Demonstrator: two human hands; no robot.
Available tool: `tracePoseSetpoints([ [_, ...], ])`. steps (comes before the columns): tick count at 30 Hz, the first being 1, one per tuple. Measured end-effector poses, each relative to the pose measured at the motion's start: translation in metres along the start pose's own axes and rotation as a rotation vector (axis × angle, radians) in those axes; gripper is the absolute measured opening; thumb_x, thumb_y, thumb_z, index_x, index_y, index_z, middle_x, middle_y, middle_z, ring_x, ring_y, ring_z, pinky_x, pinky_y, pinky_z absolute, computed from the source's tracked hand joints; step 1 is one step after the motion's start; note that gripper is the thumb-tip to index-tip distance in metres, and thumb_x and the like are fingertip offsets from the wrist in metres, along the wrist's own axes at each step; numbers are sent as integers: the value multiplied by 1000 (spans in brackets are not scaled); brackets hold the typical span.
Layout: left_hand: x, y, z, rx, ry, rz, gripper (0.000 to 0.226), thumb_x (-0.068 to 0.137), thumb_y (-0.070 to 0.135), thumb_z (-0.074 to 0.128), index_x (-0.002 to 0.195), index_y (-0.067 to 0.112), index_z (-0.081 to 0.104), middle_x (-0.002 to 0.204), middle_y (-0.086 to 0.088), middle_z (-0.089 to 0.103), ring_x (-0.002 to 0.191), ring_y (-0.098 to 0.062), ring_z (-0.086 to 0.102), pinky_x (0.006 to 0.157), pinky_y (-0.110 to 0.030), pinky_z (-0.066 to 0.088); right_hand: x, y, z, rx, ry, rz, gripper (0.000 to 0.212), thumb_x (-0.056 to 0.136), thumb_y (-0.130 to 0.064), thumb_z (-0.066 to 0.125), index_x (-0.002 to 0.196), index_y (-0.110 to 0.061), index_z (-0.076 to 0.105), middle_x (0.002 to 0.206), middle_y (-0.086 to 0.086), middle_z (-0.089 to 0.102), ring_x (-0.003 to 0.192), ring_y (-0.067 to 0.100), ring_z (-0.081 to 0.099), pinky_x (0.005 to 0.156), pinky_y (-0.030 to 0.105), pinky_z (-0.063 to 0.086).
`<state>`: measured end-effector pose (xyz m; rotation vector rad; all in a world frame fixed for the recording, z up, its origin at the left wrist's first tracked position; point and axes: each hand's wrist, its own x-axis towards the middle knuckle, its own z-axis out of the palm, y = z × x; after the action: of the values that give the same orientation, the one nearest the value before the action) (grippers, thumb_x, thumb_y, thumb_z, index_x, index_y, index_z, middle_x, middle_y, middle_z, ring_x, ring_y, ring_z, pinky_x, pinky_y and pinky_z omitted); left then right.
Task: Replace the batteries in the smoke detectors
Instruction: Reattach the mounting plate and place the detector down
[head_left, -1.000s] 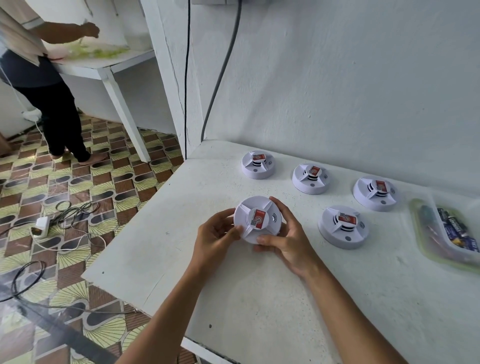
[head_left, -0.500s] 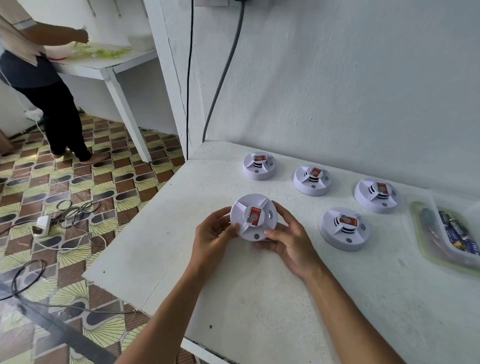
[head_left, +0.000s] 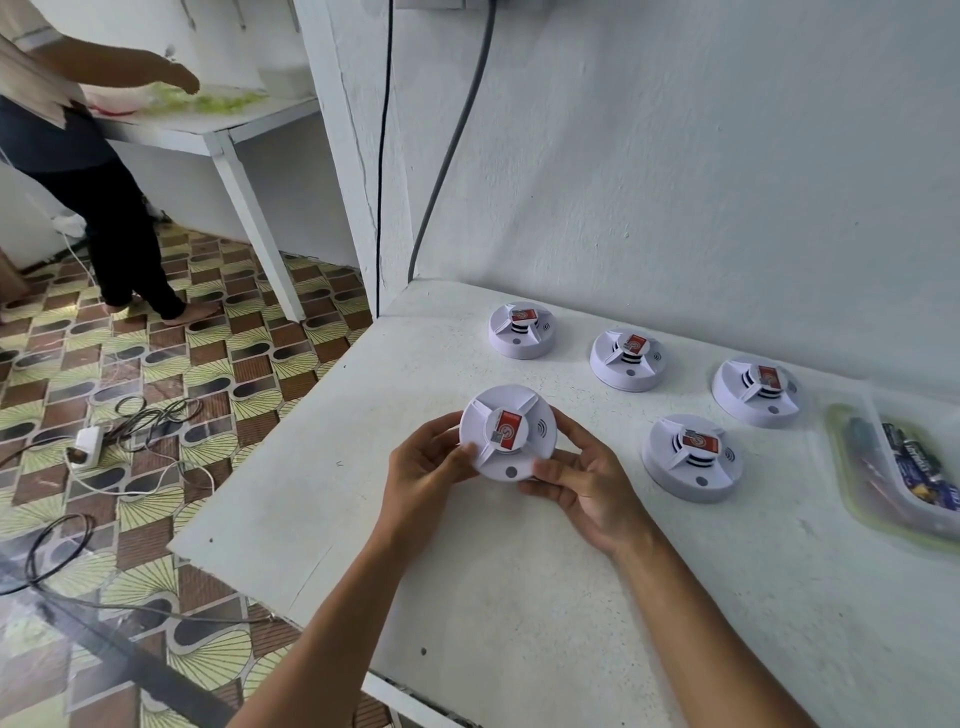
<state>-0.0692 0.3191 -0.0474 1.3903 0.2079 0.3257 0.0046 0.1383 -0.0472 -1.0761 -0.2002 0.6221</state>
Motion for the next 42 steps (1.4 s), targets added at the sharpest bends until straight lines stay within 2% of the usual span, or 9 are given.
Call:
tracePoseSetpoints([
  [7,0,1,0,7,5,10,39,85,14,68,122,4,62,109,-12,73,102,-30,69,82,-37,58,1,7,1,-129,44,-37,67,84,-1,65,142,-25,39,110,16,70,96,30,68,77,41,57],
  [11,-1,1,1,6,-12,13,40,83,11,71,121,2,62,110,-13,72,101,-31,69,83,-38,58,0,10,3,-273,55,-64,89,63,-20,84,139,-35,41,123,12,62,106,28,66,80,43,57],
  [14,-2,1,1,17,-23,13,36,85,6,70,119,2,62,109,-13,73,100,-32,69,83,-38,58,-1,12,3,-376,77,-120,89,58,-23,87,134,-41,45,127,2,60,113,25,61,88,47,55],
  [19,-2,2,3,15,-26,21,42,79,13,72,118,2,63,107,-14,73,98,-34,70,83,-42,58,-2,11,8,-357,96,-161,83,61,-10,84,131,-36,49,123,0,62,110,25,61,74,36,57],
  [24,-3,2,3,47,-21,26,46,76,21,77,118,6,64,106,-12,73,97,-33,70,83,-45,58,-1,12,9,-335,96,-176,79,62,-3,79,128,-37,51,121,4,62,105,26,61,65,33,55],
  [26,-3,3,3,60,-23,31,48,75,26,78,117,8,64,106,-12,73,96,-33,70,82,-45,59,0,12,9,-330,83,-178,77,64,-2,79,126,-39,52,120,4,62,102,25,61,64,32,54],
  [30,-2,1,2,77,-18,27,40,79,16,73,117,8,64,104,-11,74,96,-32,70,83,-47,58,-1,12,10,-329,74,-179,76,66,-3,78,125,-43,52,120,5,62,101,24,62,64,32,54],
  [38,-2,1,2,113,-21,34,39,79,17,73,116,10,65,105,-8,74,96,-28,71,83,-47,59,-1,13,10,-340,68,-185,76,68,-5,78,127,-43,48,124,2,59,107,26,61,66,32,55],
  [42,-2,0,2,90,-23,19,39,79,15,73,116,9,64,104,-10,74,97,-32,70,86,-50,57,-2,13,10,-331,65,-181,76,68,-3,77,126,-44,48,122,8,59,104,27,61,65,32,55],
])
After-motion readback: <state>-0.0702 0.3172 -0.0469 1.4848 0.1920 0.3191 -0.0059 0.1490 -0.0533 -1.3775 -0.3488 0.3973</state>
